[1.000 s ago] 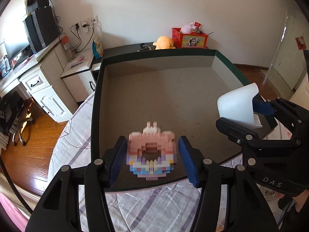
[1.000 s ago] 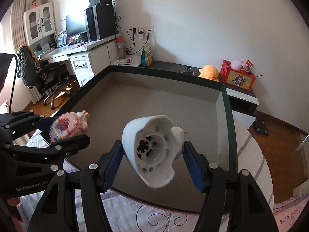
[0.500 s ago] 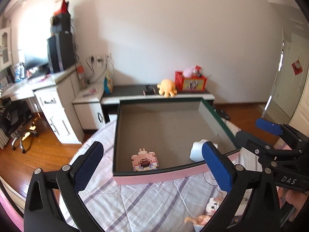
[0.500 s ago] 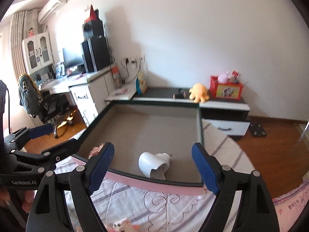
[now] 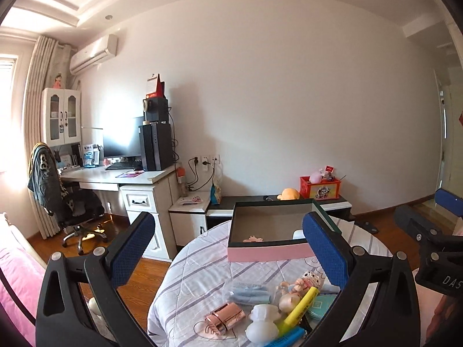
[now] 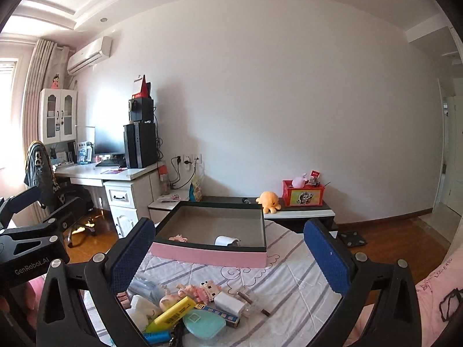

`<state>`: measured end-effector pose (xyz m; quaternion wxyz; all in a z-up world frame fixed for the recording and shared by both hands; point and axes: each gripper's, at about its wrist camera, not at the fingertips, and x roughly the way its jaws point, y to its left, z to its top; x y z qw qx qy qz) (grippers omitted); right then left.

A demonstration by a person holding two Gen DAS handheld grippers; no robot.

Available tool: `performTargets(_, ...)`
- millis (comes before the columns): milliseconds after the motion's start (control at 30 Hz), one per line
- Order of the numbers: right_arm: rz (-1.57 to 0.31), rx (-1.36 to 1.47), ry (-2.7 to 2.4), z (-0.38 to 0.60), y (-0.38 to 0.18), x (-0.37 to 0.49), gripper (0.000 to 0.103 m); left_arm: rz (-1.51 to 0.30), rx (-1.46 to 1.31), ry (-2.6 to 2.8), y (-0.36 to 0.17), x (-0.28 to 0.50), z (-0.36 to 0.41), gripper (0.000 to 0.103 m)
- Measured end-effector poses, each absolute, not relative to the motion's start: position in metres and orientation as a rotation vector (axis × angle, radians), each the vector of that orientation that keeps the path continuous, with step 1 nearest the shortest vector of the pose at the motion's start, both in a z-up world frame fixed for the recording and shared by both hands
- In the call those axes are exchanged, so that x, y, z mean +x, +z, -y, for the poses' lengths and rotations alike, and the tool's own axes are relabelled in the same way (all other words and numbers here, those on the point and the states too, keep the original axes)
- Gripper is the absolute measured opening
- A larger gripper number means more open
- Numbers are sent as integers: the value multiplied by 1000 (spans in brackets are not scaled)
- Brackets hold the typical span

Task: Organize rigid objects
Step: 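Withdraw both tools from the box back over the bed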

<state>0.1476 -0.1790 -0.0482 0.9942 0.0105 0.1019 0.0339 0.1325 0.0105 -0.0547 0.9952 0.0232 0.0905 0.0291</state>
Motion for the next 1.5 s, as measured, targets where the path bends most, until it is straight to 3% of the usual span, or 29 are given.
performTargets(433, -123, -8, 48, 171, -31, 61, 103, -118, 38, 35, -41, 50, -7, 103)
performTargets(1500, -127, -26, -24, 162, -30, 46, 103, -164, 33, 34, -49, 58, -4, 103)
